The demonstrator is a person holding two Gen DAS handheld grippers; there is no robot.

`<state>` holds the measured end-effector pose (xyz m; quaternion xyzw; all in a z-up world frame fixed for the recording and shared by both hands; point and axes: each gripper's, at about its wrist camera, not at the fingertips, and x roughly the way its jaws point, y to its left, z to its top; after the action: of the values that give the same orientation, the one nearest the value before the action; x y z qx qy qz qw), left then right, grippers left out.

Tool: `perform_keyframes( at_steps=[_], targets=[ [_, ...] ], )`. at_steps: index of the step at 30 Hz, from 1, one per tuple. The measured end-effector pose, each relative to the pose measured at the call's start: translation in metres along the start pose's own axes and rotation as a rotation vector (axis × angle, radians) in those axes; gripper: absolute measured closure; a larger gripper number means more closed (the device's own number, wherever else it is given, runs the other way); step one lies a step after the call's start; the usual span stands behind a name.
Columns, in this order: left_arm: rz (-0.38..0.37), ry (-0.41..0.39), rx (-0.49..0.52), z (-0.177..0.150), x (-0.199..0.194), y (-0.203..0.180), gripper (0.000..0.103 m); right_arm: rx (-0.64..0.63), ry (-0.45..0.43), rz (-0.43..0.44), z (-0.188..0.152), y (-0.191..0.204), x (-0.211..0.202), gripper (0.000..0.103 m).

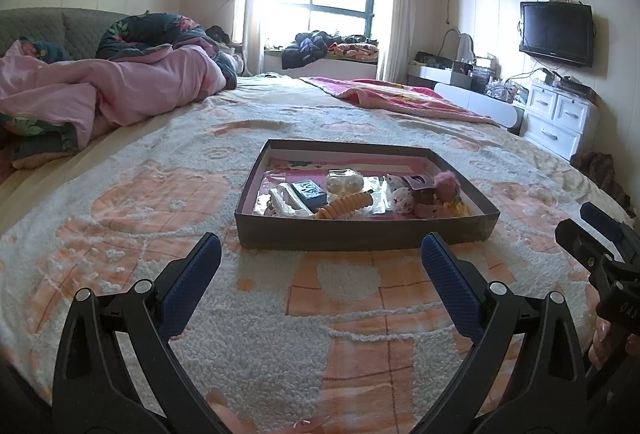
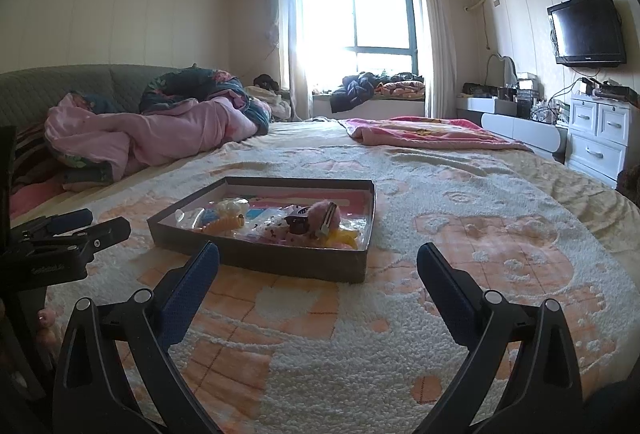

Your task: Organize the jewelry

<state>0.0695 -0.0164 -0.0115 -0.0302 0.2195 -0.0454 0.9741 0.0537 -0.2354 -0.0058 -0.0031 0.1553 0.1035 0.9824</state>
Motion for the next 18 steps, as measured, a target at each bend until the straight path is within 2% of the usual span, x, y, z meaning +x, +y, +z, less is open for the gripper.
perform_keyframes(
  at_steps=[18],
  targets=[
    [-0.008,-0.003,0.003,0.0034,-0.0003,-0.0011,0.011,-0.001,-0.002,0.001,-0.0003,0.0002,-0.0003,0.007]
  ],
)
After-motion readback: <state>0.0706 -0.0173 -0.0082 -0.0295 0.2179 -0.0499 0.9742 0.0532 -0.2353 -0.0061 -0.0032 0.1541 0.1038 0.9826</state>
